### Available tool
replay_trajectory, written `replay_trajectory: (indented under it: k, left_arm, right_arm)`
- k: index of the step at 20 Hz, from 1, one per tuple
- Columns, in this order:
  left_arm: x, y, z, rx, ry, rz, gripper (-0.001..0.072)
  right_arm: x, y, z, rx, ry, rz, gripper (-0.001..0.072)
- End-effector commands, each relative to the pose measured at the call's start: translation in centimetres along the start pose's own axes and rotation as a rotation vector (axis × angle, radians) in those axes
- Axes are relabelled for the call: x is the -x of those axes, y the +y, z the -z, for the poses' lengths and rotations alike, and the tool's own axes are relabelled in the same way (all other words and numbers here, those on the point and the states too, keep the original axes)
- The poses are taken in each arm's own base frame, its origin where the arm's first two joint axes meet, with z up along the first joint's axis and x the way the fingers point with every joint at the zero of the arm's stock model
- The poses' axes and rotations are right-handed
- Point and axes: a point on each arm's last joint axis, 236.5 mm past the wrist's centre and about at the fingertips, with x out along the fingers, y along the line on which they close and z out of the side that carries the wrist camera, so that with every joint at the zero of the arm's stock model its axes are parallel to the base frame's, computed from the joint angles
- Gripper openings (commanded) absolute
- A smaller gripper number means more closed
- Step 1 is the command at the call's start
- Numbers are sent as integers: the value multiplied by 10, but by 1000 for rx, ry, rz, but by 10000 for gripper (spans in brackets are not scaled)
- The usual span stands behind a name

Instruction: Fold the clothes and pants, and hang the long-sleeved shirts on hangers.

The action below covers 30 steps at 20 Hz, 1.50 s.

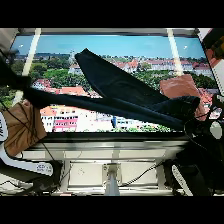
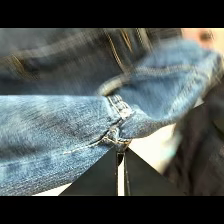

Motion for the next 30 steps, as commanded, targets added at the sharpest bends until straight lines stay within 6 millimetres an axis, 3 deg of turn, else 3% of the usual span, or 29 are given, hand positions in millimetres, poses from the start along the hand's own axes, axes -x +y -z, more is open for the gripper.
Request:
replay_trajectory:
  k: [1,4,9,12,16,20,21,22,23,24,25,27,30]
  left_arm:
    - [-49,-14,98,-45,416,63,35]
    - [-73,-13,137,-54,566,54,35]
    - [-84,-12,166,-41,650,80,35]
    - [-87,-10,185,-12,683,104,35]
    - [-89,-9,193,2,700,117,35]
    - [-89,-9,193,3,697,117,35]
    - [-89,-9,193,3,697,116,47]
    - [-89,-9,193,4,697,115,66]
    - [-89,-8,193,6,697,114,243]
    - [-89,-8,193,6,697,114,484]
    - [-89,-9,192,12,697,112,631]
    - [-89,-5,193,16,702,90,648]
    - [-76,41,199,16,759,-173,641]
  right_arm:
    - [-2,-10,33,42,140,46,35]
    - [-3,-15,55,59,229,67,35]
    - [-2,-23,64,97,271,96,35]
    - [-8,-31,84,117,349,133,35]
    - [-11,-35,117,133,480,156,35]
    - [-11,-33,120,151,495,143,43]
    - [-11,-34,120,158,494,144,175]
    - [-11,-35,119,159,492,151,460]
    - [-12,-38,118,160,487,161,693]
    - [-12,-39,117,167,483,167,694]
    - [-12,-41,116,175,479,175,695]
    - [-13,-44,112,187,466,182,694]
    - [-28,-34,78,208,306,148,689]
